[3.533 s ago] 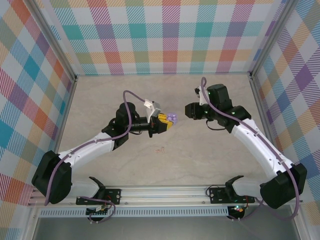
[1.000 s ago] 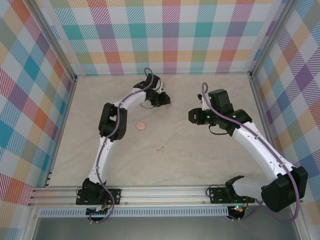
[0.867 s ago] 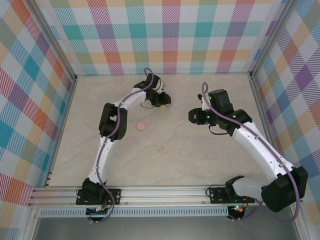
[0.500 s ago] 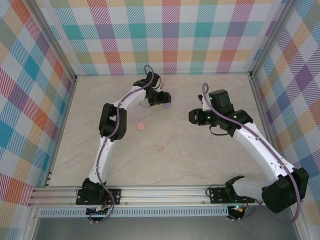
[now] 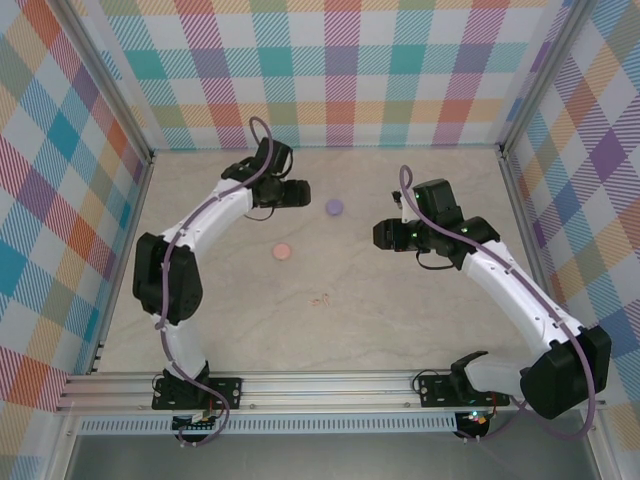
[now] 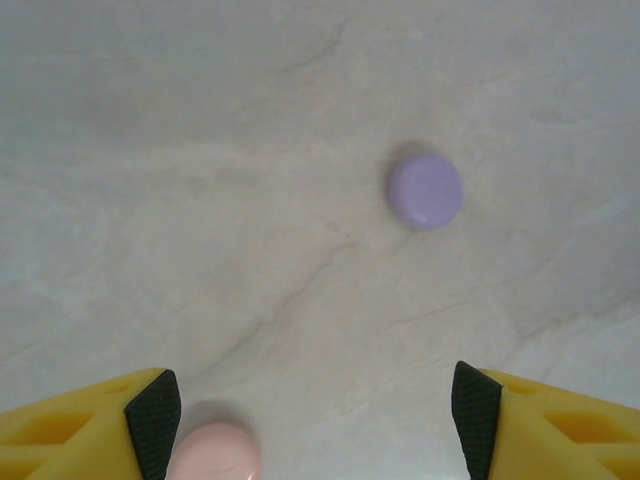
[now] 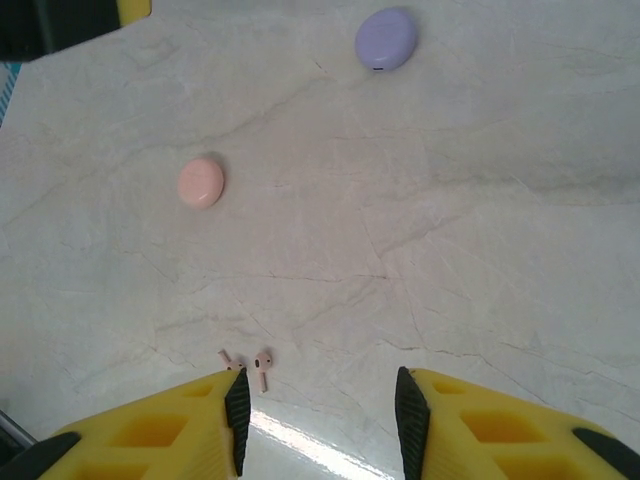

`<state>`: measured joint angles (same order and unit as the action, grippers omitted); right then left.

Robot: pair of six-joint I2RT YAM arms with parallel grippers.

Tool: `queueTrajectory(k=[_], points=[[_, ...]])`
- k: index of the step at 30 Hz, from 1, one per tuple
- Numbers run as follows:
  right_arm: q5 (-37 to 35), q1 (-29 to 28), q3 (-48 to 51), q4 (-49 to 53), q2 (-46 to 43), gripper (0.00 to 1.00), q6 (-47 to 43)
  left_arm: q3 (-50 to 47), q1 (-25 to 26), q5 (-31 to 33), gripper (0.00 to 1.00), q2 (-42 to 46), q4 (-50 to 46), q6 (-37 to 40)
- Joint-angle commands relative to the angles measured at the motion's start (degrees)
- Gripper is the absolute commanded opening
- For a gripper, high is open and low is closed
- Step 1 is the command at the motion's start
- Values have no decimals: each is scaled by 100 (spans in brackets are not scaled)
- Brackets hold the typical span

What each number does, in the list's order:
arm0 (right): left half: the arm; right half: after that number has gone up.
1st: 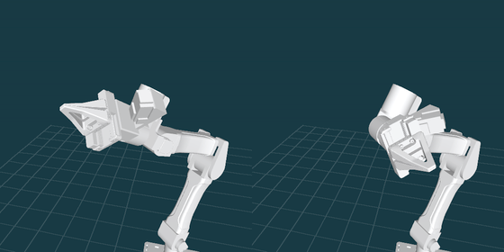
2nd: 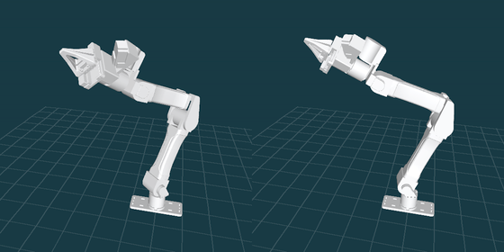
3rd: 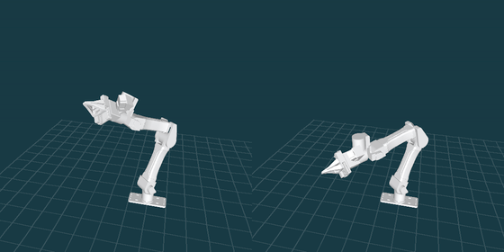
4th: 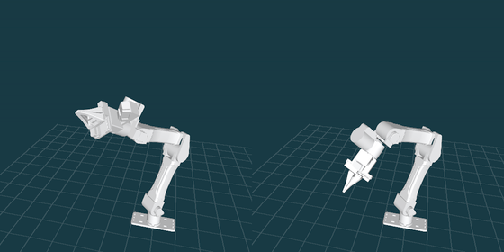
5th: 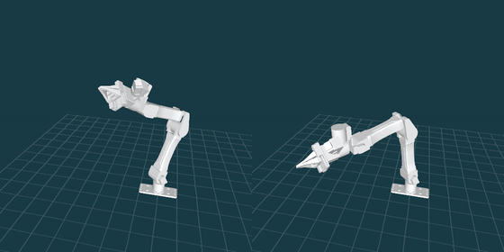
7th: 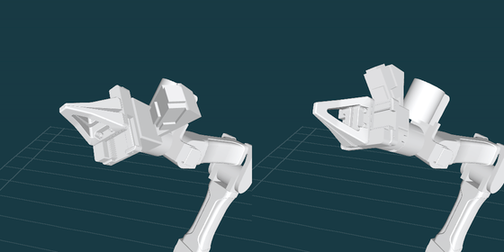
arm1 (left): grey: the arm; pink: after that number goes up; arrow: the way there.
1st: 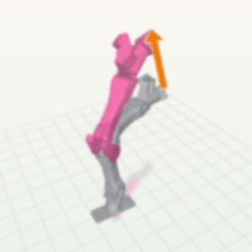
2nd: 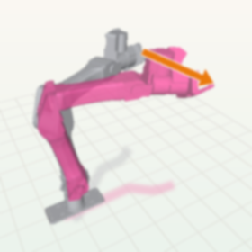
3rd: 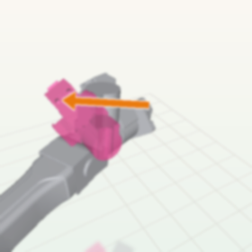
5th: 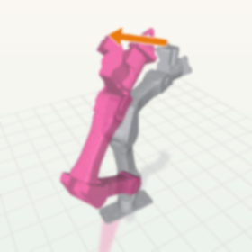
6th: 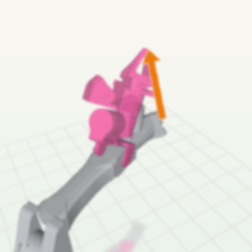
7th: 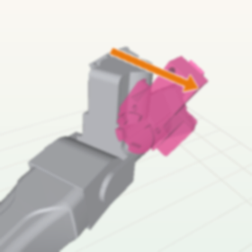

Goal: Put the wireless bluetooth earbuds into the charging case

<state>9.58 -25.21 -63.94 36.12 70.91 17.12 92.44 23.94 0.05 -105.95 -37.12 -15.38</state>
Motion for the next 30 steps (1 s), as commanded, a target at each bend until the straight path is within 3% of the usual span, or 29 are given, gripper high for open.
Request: queueTrajectory(k=[1, 5, 14, 23, 30], points=[[130, -1, -13, 20, 59, 47, 1, -710, -237, 181, 74, 251, -26, -101], [191, -1, 4, 41, 140, 48, -3, -1408, -388, 35, 75, 555, 265, -207], [271, -1, 13, 27, 254, 49, 18, -1892, -376, -129, 78, 363, 302, -255], [246, -2, 42, 41, 300, 50, -2, -1729, -52, -196, 83, -75, 325, -160], [230, -1, 57, 53, 298, 50, -7, -1468, 219, 168, 81, -479, 115, -209]])
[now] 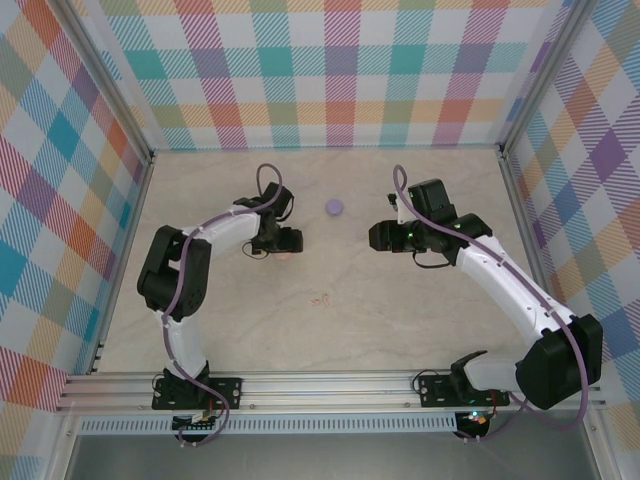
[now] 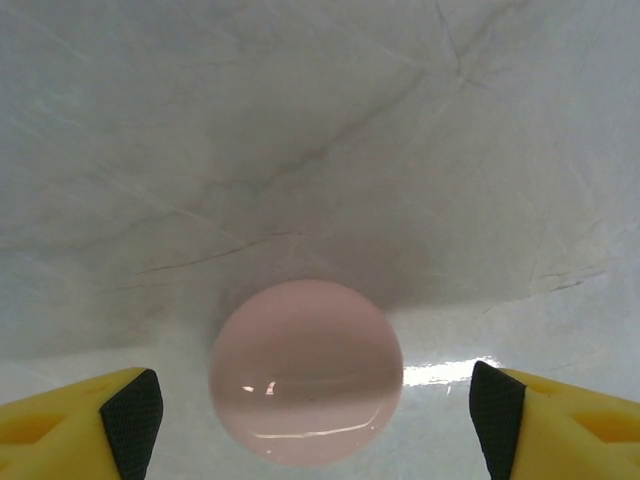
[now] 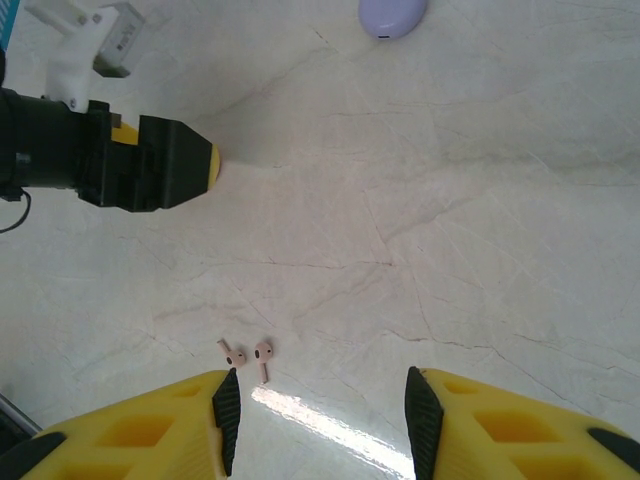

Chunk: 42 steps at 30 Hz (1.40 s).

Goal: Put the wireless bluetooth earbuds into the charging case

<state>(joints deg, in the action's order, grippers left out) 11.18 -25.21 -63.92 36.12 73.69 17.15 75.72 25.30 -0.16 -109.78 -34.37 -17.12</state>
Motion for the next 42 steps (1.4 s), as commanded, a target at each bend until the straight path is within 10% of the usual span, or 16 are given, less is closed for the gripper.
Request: queueTrajectory(k=[1, 25, 42], points=[[69, -1, 55, 57, 16, 50, -18, 239, 110, 231, 81, -142, -190, -17], [-63, -1, 123, 133, -39, 52, -50, 602, 516, 128, 53, -659, -281, -279], [-404, -1, 283, 172, -13, 53, 65, 1570, 1758, 272, 52, -1189, -343, -1240]])
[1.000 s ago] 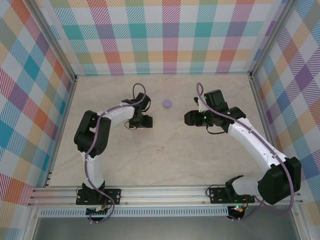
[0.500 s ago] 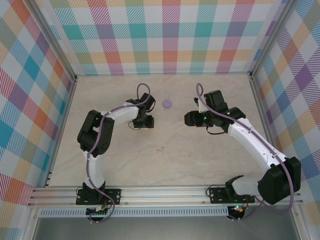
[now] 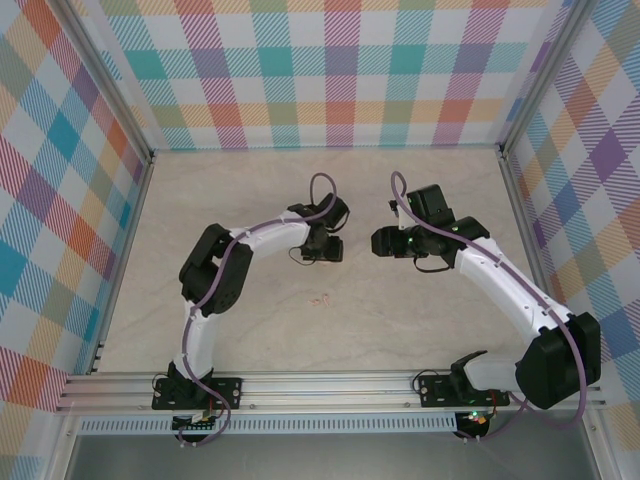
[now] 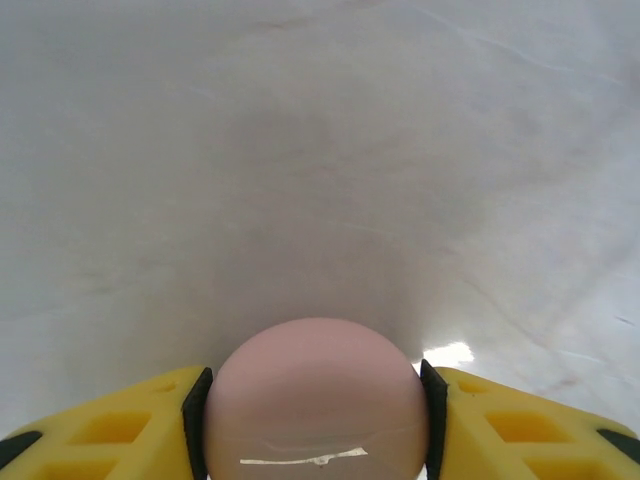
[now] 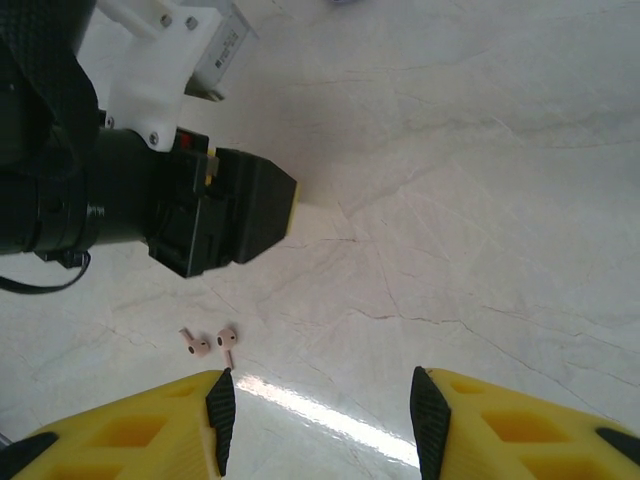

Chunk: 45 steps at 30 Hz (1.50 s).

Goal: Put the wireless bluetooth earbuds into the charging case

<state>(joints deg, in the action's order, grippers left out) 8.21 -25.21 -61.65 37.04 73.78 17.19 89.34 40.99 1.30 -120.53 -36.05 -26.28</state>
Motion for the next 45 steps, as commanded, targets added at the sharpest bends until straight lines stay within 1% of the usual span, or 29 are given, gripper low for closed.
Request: queueTrajectory(k=[1, 4, 8, 11, 12, 15, 18, 20, 22, 23, 26, 27, 28, 31, 33, 34, 39, 42, 45], points=[[-124, -3, 69, 81, -16, 53, 71, 248, 238, 117, 52, -164, -170, -375], [-160, -1, 101, 83, 21, 53, 91, 318, 337, 61, 53, -263, -134, -446], [-213, -1, 100, 88, 83, 53, 117, 363, 361, 39, 56, -288, -139, -433], [-241, 1, 84, 102, 157, 53, 143, 365, 365, 90, 64, -224, -141, -397], [-255, -1, 78, 114, 178, 53, 152, 331, 361, 143, 68, -173, -141, -400], [-302, 4, 59, 135, 241, 54, 192, 158, 357, 453, 79, 160, -62, -421], [-320, 12, 24, 135, 317, 54, 243, -176, 311, 464, 84, 656, 232, -223], [-282, 14, -9, 107, 368, 54, 288, -300, 209, 418, 85, 936, 235, -159], [-188, 21, -44, 69, 429, 54, 319, -603, 29, 134, 83, 1285, 488, -81], [-154, 33, -70, 67, 473, 55, 336, -781, -71, -5, 79, 1445, 638, -77], [-20, 42, -166, 42, 660, 55, 348, -1508, -396, -322, 59, 2024, 1268, -227], [58, 42, -187, 26, 751, 56, 331, -1767, -533, -379, 61, 2212, 1427, -397], [128, 38, -213, 7, 850, 56, 309, -1993, -712, -627, 68, 2343, 1620, -467], [403, 51, -266, -86, 1169, 57, 276, -2375, -1117, -1121, 70, 2502, 1778, -572], [613, 59, -335, -164, 1428, 57, 257, -2455, -1155, -1177, 76, 2584, 1670, -391], [706, 60, -377, -195, 1566, 57, 257, -2503, -1155, -1249, 77, 2625, 1661, -346], [886, 60, -572, -375, 2206, 53, 232, -3003, -1164, -1809, 76, 2707, 2423, -535], [1116, 56, -746, -460, 2617, 48, 205, -3298, -1164, -2263, 69, 2582, 3066, -742], [1380, 59, -885, -589, 2950, 46, 223, -3486, -1173, -2506, 68, 2361, 3506, -964]])
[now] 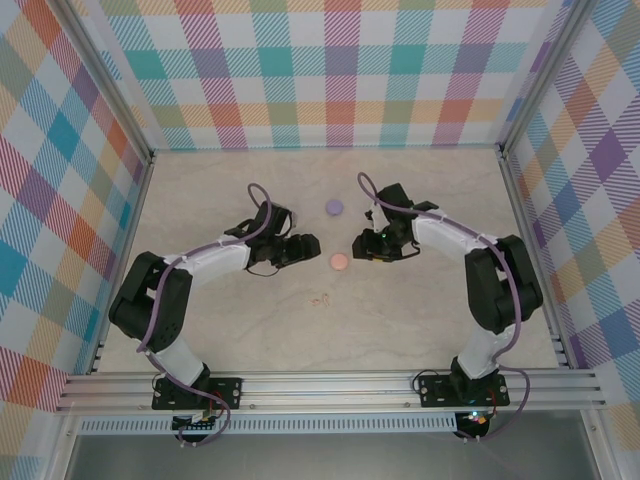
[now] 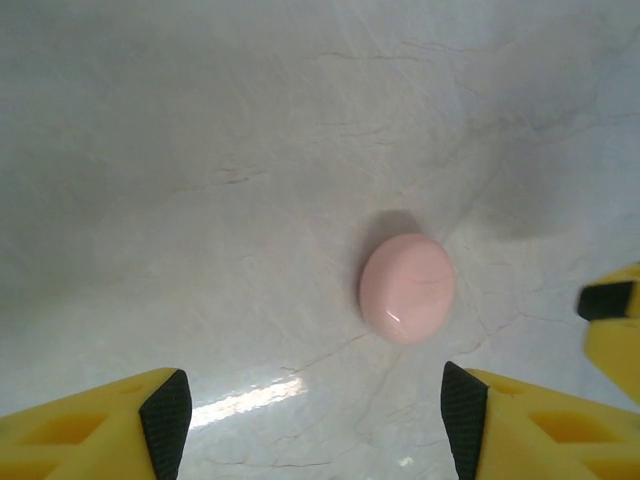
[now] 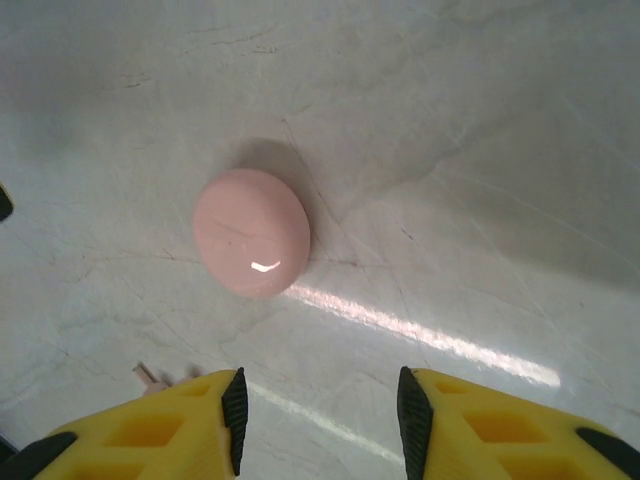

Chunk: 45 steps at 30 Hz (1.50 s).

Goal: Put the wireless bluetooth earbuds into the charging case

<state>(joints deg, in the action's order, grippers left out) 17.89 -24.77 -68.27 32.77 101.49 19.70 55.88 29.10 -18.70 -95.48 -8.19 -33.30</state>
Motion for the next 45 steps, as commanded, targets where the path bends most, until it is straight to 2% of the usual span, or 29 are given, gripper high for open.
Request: queueTrajectory(k=[1, 6, 12, 19, 36, 45], points=[[442, 16, -252, -199, 248, 44, -13, -175, 17, -612, 67, -232, 850, -336], [808, 113, -262, -502, 572, 38, 153, -349, 16, -1018, 68, -619, 1593, -670], [1152, 157, -231, -753, 799, 35, 258, -279, 25, -1114, 68, -948, 1566, -644], [1378, 188, -204, -1021, 962, 32, 417, -130, 99, -1373, 56, -1352, 1676, -682], [1460, 193, -64, -1164, 1207, 26, 508, 191, 354, -1529, 56, -1827, 1680, -814], [1496, 197, 77, -1291, 1241, 24, 590, 265, 464, -1640, 50, -1933, 1636, -978]])
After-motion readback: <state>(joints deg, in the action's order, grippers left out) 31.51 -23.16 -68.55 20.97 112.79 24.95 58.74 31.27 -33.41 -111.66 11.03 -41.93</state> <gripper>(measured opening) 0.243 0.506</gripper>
